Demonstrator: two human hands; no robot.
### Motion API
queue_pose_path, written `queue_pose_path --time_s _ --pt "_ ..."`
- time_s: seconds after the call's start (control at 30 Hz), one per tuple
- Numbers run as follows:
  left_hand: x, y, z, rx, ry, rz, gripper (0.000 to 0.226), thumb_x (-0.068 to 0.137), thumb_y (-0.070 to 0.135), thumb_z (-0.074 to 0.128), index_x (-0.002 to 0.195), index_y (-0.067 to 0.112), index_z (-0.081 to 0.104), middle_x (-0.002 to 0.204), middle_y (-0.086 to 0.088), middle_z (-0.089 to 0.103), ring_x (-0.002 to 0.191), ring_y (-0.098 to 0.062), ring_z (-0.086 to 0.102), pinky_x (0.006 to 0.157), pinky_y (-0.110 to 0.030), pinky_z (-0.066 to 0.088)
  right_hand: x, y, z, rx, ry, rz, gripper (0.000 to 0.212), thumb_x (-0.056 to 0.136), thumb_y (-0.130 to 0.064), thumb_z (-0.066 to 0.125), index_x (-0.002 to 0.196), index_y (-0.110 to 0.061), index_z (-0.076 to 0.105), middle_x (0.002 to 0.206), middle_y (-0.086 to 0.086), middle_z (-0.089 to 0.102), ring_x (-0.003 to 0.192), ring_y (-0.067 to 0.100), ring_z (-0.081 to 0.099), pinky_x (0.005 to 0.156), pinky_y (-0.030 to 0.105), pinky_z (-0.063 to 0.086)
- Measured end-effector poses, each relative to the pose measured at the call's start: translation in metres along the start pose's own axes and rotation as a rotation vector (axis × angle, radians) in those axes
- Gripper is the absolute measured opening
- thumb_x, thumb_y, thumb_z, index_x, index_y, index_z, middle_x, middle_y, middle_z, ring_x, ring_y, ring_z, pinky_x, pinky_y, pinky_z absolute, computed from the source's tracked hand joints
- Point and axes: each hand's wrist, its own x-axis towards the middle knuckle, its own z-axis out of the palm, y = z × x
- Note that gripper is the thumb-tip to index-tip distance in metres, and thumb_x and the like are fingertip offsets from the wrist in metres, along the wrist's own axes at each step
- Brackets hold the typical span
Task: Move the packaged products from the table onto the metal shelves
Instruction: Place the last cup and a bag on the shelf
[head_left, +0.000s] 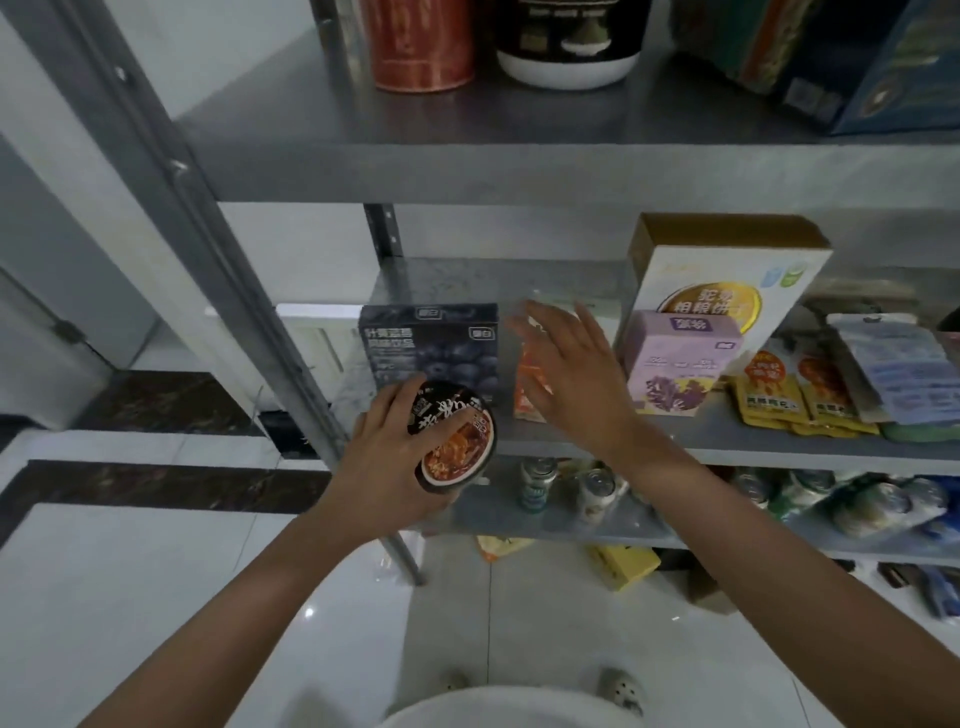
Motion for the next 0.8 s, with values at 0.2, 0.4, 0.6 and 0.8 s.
queue_pose_path --time_s 0.2,0.4,0.6,0.8 --pt "0.009 -0.043 -0.008 0.04 -0.015 -0.052 0.086 0.065 0.056 0.075 0.137 0.046 0.028 0.152 -0.01 0.021 0.139 -0.034 0.015 0.108 -0.057 0.031 0.067 -0.027 0.034 0.031 -0.364 0.146 0.07 0.082 -0.029 0.07 0.145 -0.019 0.039 0.147 0.011 0.041 0.135 0.032 0.037 0.117 0.049 0.013" --pt "0.033 -0.064 -0.002 0.037 0.037 0.019 0.082 0.065 0.055 0.073 0.137 0.038 0.038 0.15 -0.016 0.028 0.136 -0.04 0.026 0.101 -0.058 0.039 0.097 -0.015 0.052 -0.084 -0.544 0.216 0.06 0.082 -0.036 0.069 0.134 -0.021 0.044 0.127 0.005 0.055 0.114 0.027 0.053 0.096 0.034 0.038" --pt "0.062 -0.074 0.009 0.045 0.058 0.003 0.082 0.063 0.059 0.063 0.137 0.034 0.037 0.147 -0.021 0.033 0.132 -0.042 0.029 0.095 -0.06 0.041 0.112 -0.004 0.068 -0.143 -0.471 0.288 0.051 0.08 -0.031 0.072 0.125 -0.021 0.05 0.119 0.002 0.059 0.108 0.025 0.056 0.087 0.033 0.044" --pt "0.088 -0.087 0.017 0.052 0.018 -0.038 0.077 0.068 0.057 0.06 0.137 0.028 0.04 0.143 -0.022 0.042 0.128 -0.05 0.038 0.09 -0.065 0.042 0.129 0.006 0.077 -0.285 -0.48 0.307 0.042 0.086 -0.026 0.067 0.124 -0.019 0.05 0.117 0.002 0.061 0.107 0.024 0.057 0.091 0.031 0.041"
